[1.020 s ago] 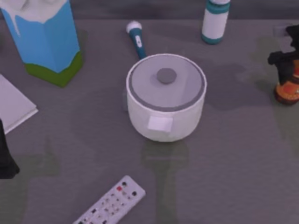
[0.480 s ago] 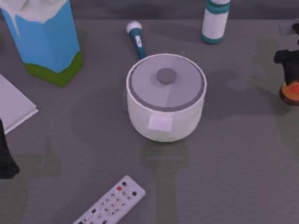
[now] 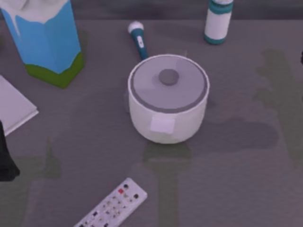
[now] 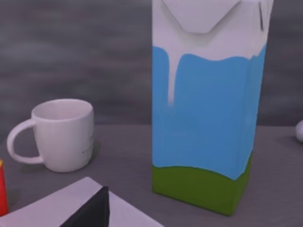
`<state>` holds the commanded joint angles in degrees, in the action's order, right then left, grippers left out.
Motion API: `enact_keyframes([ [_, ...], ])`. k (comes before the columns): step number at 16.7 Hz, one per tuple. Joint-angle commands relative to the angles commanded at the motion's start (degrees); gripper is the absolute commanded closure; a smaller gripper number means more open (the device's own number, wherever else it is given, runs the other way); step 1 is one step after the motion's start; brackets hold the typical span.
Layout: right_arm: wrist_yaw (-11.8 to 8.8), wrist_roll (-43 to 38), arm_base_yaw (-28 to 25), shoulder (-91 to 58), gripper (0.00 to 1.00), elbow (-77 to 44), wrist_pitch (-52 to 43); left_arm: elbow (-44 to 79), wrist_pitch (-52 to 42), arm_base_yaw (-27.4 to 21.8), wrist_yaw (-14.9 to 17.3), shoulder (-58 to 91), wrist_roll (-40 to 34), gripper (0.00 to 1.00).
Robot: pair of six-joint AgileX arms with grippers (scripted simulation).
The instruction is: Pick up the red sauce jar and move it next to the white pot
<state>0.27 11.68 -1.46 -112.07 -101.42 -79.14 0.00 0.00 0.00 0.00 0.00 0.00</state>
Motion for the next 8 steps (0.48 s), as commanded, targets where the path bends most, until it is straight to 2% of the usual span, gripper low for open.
enact_keyframes([
  [5,0.0,-0.2,0.2,-0.2,1.0,-0.2,0.1,0.0,0.0,0.0,0.0,0.0,0.0,0.0],
  [8,0.0,-4.1,-2.1,-2.8,1.0,-2.2,0.3,0.0,0.0,0.0,0.0,0.0,0.0,0.0],
])
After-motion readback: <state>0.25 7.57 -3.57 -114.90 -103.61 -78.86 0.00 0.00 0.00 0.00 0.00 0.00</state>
